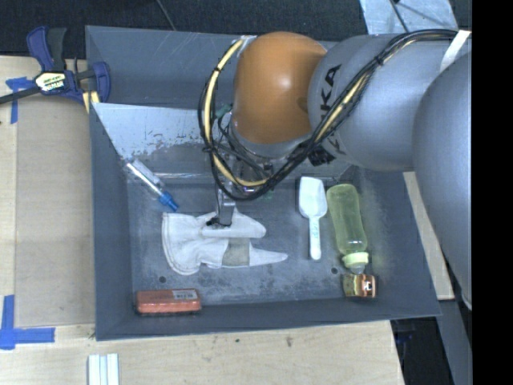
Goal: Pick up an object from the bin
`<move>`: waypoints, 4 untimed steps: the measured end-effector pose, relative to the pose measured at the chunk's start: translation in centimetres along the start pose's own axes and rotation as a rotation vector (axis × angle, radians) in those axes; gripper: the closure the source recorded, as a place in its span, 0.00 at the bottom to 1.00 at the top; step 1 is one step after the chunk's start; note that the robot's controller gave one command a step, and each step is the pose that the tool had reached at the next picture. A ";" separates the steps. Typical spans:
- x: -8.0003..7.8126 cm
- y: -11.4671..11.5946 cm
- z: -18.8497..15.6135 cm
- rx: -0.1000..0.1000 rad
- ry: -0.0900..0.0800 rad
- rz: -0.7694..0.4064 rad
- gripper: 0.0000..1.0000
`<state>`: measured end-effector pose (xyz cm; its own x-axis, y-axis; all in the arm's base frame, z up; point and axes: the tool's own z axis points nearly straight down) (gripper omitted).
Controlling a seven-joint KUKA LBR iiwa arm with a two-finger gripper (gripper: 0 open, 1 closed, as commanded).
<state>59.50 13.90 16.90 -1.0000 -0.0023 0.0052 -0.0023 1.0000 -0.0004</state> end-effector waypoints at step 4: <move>-0.1 -4.2 5.9 -0.002 -0.007 -0.115 0.00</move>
Offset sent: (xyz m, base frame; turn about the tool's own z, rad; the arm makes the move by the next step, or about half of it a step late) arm -0.0047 -0.0660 -0.0263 0.0622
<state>59.57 9.68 11.02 -0.9931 -0.1173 -0.0014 -0.1173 0.9931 0.0014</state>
